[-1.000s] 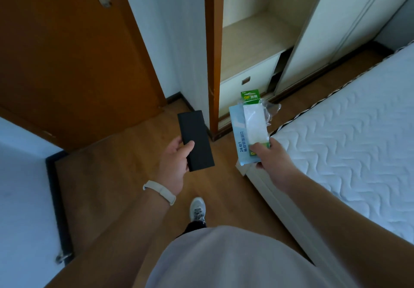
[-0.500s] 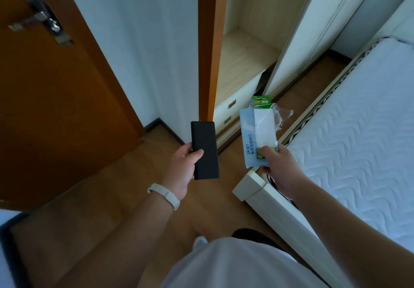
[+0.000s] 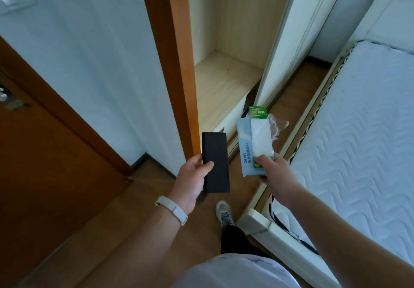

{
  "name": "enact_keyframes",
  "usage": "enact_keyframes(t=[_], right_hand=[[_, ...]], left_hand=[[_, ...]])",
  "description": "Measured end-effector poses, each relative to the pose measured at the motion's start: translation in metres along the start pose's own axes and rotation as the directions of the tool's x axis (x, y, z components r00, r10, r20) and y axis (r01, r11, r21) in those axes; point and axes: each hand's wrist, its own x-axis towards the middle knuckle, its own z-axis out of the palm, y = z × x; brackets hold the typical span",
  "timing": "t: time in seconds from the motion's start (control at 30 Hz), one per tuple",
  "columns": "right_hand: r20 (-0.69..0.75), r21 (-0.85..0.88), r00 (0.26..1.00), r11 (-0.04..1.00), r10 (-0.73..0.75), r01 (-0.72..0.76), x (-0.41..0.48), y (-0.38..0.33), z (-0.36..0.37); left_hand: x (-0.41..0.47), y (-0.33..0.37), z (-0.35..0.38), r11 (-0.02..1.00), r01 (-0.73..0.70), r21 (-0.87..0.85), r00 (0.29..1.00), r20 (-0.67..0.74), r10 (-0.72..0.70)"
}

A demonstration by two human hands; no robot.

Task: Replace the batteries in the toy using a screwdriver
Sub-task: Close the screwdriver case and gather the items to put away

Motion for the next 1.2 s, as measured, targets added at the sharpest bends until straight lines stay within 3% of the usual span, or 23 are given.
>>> enact_keyframes(t=[0.57, 0.83, 1.03, 1.2], right_hand=[[-0.018, -0.006, 0.997, 0.998, 0.069, -0.069, 0.215, -0.106, -0.047], [-0.036, -0.028, 0.992, 0.992, 0.121, -0.122, 0.234, -0.110, -0.037], [-0.066, -0.035, 0.994, 0.996, 0.085, -0.087, 0.223, -0.116, -0.035], [-0.064, -0.066, 0.995, 0.995, 0.072, -0.077, 0.236, -0.126, -0.037]], left_hand=[[0.211, 0.102, 0.102, 0.995, 0.095, -0.005, 0.993, -0.067, -0.095], [0.244, 0.100, 0.098, 0.994, 0.103, -0.019, 0.983, -0.151, -0.105], [0.249, 0.095, 0.100, 0.999, 0.026, -0.037, 0.985, -0.169, -0.032], [0.257, 0.092, 0.104, 0.983, 0.043, -0.180, 0.975, -0.209, -0.081]])
